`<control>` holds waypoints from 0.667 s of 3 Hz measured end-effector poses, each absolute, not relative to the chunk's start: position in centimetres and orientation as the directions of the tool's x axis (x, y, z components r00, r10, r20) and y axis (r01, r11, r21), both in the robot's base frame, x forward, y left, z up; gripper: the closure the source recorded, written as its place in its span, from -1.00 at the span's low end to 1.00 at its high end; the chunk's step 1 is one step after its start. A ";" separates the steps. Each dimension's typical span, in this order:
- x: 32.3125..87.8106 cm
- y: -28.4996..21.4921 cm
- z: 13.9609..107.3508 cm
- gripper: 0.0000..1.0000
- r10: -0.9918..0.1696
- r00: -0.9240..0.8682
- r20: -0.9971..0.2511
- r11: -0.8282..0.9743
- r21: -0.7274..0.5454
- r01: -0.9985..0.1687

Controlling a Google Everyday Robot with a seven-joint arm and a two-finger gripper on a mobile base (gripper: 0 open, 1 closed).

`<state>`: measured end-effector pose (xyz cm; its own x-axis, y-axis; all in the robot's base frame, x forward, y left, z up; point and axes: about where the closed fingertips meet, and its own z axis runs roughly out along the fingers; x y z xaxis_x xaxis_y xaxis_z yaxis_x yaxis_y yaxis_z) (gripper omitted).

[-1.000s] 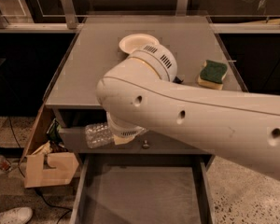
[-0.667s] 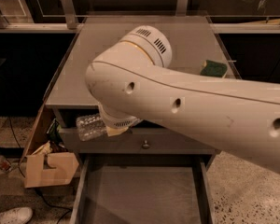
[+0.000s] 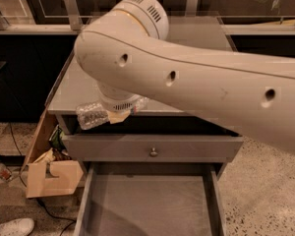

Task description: Pick water bottle from middle drawer and place on counter

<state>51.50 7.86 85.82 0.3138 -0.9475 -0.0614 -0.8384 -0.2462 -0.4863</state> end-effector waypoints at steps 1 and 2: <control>51.5 8.0 86.1 1.00 -0.947 0.315 -0.062 -0.247 -0.489 -0.837; 52.3 8.4 87.2 1.00 -0.943 0.328 -0.057 -0.256 -0.503 -0.825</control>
Offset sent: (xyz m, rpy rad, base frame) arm 0.0208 0.0121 0.0286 0.0044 -0.0391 0.0325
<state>52.27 8.40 87.20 0.3276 -0.9431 -0.0570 -0.8254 -0.2564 -0.5030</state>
